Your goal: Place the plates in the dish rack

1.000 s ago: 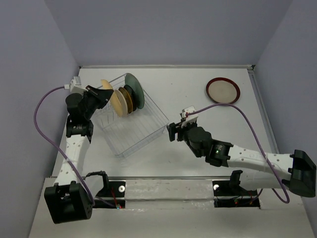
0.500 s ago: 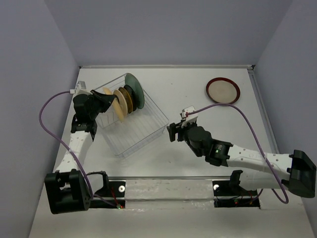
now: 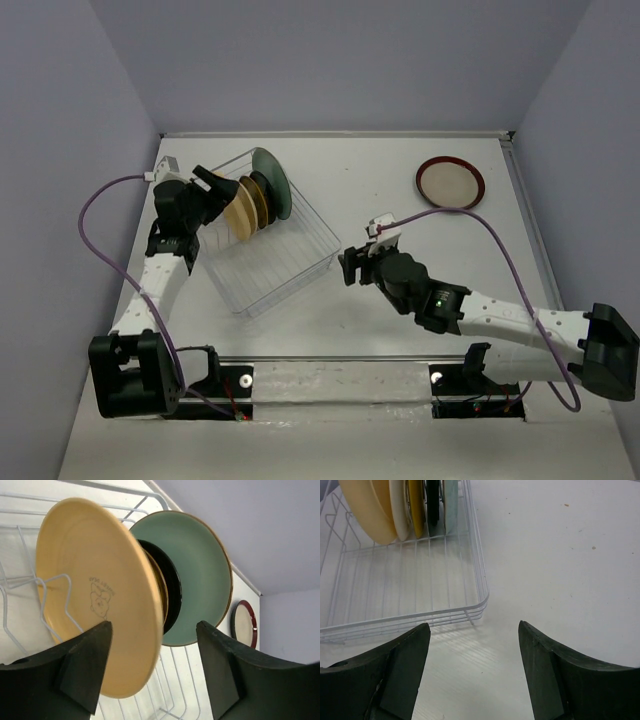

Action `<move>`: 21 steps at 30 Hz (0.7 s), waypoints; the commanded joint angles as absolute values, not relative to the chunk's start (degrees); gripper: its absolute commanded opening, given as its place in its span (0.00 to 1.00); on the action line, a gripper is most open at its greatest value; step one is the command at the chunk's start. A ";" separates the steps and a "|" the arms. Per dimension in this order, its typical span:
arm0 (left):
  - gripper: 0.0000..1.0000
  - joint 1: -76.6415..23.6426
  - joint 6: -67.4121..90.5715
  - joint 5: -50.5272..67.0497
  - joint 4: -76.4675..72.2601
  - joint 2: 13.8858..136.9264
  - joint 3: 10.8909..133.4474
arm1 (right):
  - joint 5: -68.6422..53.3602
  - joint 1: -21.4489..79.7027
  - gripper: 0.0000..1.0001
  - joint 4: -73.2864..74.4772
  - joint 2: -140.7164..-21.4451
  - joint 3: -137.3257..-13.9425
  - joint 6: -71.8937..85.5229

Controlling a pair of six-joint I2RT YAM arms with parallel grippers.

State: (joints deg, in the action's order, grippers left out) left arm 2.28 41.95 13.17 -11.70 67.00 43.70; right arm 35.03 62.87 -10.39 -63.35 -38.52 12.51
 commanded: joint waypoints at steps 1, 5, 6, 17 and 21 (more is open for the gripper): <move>0.89 1.67 38.59 10.64 -11.34 64.16 48.94 | 32.36 61.44 0.77 -10.81 -62.05 -38.50 14.41; 0.93 1.49 36.39 9.06 -9.06 60.66 51.06 | 29.27 58.02 0.76 -10.29 -61.61 -38.15 16.08; 0.93 1.41 36.04 8.88 -8.70 59.69 51.06 | 28.83 57.22 0.76 -10.11 -61.18 -37.97 16.61; 0.99 0.26 28.15 16.43 -6.25 38.77 39.39 | 10.66 21.77 0.67 -3.69 -60.63 -35.16 37.69; 0.99 -3.77 22.07 17.41 -0.09 31.47 37.88 | 3.52 9.25 0.70 -4.04 -64.68 -35.94 45.68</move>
State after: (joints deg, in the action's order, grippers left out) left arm -0.47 29.95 14.59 -4.32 35.68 39.53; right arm 14.26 19.55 -4.38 -61.52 -35.57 33.89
